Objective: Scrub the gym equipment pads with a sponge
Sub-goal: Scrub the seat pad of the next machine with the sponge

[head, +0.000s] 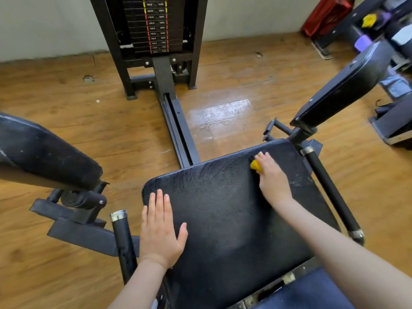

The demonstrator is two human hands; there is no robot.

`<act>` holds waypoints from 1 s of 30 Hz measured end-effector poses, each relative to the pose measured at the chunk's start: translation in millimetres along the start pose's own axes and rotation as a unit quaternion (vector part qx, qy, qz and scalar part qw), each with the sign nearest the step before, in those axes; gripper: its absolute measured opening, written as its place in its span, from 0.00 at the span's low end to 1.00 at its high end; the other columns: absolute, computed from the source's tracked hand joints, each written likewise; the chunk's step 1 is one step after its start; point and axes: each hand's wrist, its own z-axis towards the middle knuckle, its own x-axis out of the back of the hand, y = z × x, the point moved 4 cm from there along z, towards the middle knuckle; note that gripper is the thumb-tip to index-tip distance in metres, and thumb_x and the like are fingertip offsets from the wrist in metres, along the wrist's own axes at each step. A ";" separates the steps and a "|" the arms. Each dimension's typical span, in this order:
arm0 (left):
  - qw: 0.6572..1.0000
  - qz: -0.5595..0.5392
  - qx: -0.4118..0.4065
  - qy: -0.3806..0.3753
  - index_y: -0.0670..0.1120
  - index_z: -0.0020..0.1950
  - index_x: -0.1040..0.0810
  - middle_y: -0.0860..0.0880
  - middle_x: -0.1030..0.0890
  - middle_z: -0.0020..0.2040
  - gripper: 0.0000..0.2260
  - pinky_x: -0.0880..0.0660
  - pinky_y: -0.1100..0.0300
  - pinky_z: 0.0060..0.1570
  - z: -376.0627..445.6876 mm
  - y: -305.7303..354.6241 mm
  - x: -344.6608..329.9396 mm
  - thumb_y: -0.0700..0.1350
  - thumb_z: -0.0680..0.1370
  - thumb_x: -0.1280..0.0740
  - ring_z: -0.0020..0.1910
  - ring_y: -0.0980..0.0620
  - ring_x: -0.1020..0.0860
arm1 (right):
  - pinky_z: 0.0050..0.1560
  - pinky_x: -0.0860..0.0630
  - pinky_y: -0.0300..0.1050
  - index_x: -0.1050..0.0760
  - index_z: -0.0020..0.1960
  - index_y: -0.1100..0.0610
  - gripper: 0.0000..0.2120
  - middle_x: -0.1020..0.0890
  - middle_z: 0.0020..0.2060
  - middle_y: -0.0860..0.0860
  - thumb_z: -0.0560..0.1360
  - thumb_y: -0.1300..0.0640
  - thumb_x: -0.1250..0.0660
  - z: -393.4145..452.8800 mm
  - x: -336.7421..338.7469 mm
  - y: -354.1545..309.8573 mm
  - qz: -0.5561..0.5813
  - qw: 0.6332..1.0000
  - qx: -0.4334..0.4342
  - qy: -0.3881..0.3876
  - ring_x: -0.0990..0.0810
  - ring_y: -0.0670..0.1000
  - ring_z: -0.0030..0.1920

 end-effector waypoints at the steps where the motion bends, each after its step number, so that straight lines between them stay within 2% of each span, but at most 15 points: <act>1: 1.000 0.000 0.000 -0.003 0.35 0.72 0.37 0.36 0.37 0.74 0.33 0.49 0.47 0.70 0.0 -0.1 0.1 0.56 0.74 0.46 0.74 0.39 0.43 | 0.70 0.42 0.45 0.34 0.70 0.60 0.24 0.34 0.71 0.53 0.75 0.71 0.41 -11.0 -3.2 -7.4 -0.006 0.998 0.049 -0.031 0.40 0.52 0.73; 3: 1.000 0.003 0.000 -0.004 0.34 0.72 0.37 0.36 0.37 0.74 0.33 0.48 0.46 0.70 0.4 -0.4 -0.2 0.56 0.74 0.46 0.74 0.39 0.43 | 0.70 0.43 0.45 0.32 0.69 0.60 0.26 0.33 0.70 0.53 0.73 0.73 0.39 -20.7 3.9 -5.7 -0.030 0.990 0.125 -0.061 0.38 0.52 0.72; 4: 1.000 0.003 0.000 -0.002 0.34 0.72 0.37 0.36 0.37 0.74 0.33 0.49 0.47 0.70 0.3 -0.5 -0.2 0.56 0.74 0.46 0.74 0.39 0.43 | 0.70 0.43 0.45 0.30 0.68 0.61 0.26 0.30 0.69 0.54 0.71 0.75 0.38 -18.3 12.4 5.2 -0.042 0.990 0.129 -0.047 0.36 0.54 0.71; 6: 1.000 -0.001 -0.001 0.002 0.35 0.72 0.37 0.36 0.37 0.74 0.33 0.50 0.47 0.70 0.4 -0.5 0.7 0.56 0.74 0.46 0.74 0.39 0.43 | 0.71 0.44 0.46 0.30 0.67 0.61 0.25 0.29 0.68 0.57 0.71 0.75 0.39 -6.3 30.8 41.8 -0.022 0.999 0.040 0.005 0.34 0.55 0.70; 9: 1.000 0.002 -0.002 0.002 0.35 0.72 0.38 0.36 0.37 0.74 0.33 0.48 0.46 0.70 0.3 -0.3 -0.1 0.56 0.74 0.46 0.74 0.39 0.43 | 0.71 0.41 0.51 0.31 0.68 0.60 0.18 0.30 0.68 0.56 0.78 0.66 0.44 4.8 39.2 85.7 0.052 0.984 -0.167 0.041 0.35 0.55 0.70; 11: 1.000 0.003 -0.003 0.004 0.34 0.72 0.37 0.36 0.37 0.73 0.33 0.47 0.45 0.69 0.5 0.0 -0.4 0.56 0.74 0.46 0.73 0.39 0.43 | 0.69 0.38 0.53 0.30 0.66 0.61 0.16 0.28 0.67 0.57 0.79 0.63 0.44 2.9 31.8 79.1 0.056 0.976 -0.197 0.068 0.34 0.57 0.69; 14: 1.000 0.003 -0.003 0.001 0.34 0.72 0.36 0.36 0.37 0.73 0.33 0.48 0.45 0.69 1.1 0.2 -0.5 0.56 0.74 0.46 0.73 0.39 0.43 | 0.69 0.39 0.49 0.29 0.66 0.63 0.19 0.28 0.67 0.58 0.76 0.68 0.41 -19.0 13.4 38.3 0.029 0.990 -0.113 0.080 0.34 0.57 0.70; 17: 1.000 0.005 0.000 0.000 0.33 0.71 0.35 0.35 0.37 0.73 0.33 0.47 0.45 0.69 1.2 0.0 -0.1 0.56 0.74 0.47 0.73 0.38 0.43 | 0.67 0.41 0.48 0.28 0.65 0.64 0.23 0.27 0.65 0.58 0.71 0.74 0.38 -51.0 -9.5 1.8 0.021 0.999 -0.010 0.048 0.32 0.59 0.69; 19: 1.000 0.003 -0.002 -0.002 0.33 0.71 0.35 0.35 0.36 0.73 0.33 0.47 0.45 0.69 0.9 0.8 1.0 0.55 0.74 0.47 0.73 0.38 0.42 | 0.68 0.42 0.45 0.29 0.65 0.64 0.23 0.27 0.65 0.57 0.71 0.74 0.39 -55.2 -8.1 -6.8 0.004 0.998 0.053 0.018 0.32 0.58 0.69; 21: 1.000 0.002 -0.005 0.002 0.33 0.70 0.35 0.35 0.36 0.72 0.33 0.47 0.45 0.68 0.8 1.0 1.1 0.55 0.74 0.46 0.73 0.37 0.42 | 0.69 0.41 0.42 0.27 0.64 0.63 0.23 0.25 0.64 0.57 0.71 0.74 0.41 -42.0 7.6 9.6 -0.012 0.997 0.065 0.038 0.29 0.58 0.67; 23: 1.000 0.001 -0.005 0.003 0.33 0.71 0.35 0.35 0.36 0.72 0.33 0.47 0.45 0.69 0.8 0.8 1.1 0.55 0.74 0.46 0.73 0.37 0.42 | 0.67 0.37 0.45 0.27 0.63 0.61 0.21 0.25 0.63 0.57 0.73 0.72 0.43 -27.4 30.0 47.9 0.021 0.996 -0.048 0.076 0.29 0.58 0.66; 26: 1.000 0.002 -0.004 0.003 0.33 0.71 0.35 0.34 0.36 0.72 0.33 0.47 0.44 0.68 1.1 0.7 0.7 0.55 0.74 0.46 0.72 0.37 0.42 | 0.57 0.31 0.51 0.27 0.60 0.58 0.13 0.24 0.58 0.57 0.79 0.63 0.45 -28.1 46.8 91.5 0.064 0.958 -0.256 0.111 0.27 0.60 0.59; 28: 1.000 0.000 -0.007 0.006 0.33 0.71 0.35 0.34 0.36 0.72 0.33 0.47 0.44 0.68 1.1 1.2 0.9 0.55 0.74 0.46 0.72 0.37 0.42 | 0.55 0.30 0.53 0.27 0.59 0.59 0.12 0.23 0.57 0.58 0.79 0.62 0.45 -33.9 40.6 88.4 0.057 0.947 -0.296 0.112 0.27 0.62 0.57; 30: 1.000 0.003 -0.008 0.010 0.33 0.70 0.36 0.34 0.36 0.72 0.33 0.47 0.45 0.68 1.5 1.5 0.6 0.55 0.74 0.46 0.72 0.37 0.42 | 0.57 0.31 0.55 0.29 0.62 0.61 0.13 0.25 0.59 0.60 0.78 0.64 0.43 -37.4 29.9 68.9 0.036 0.952 -0.275 0.129 0.28 0.62 0.61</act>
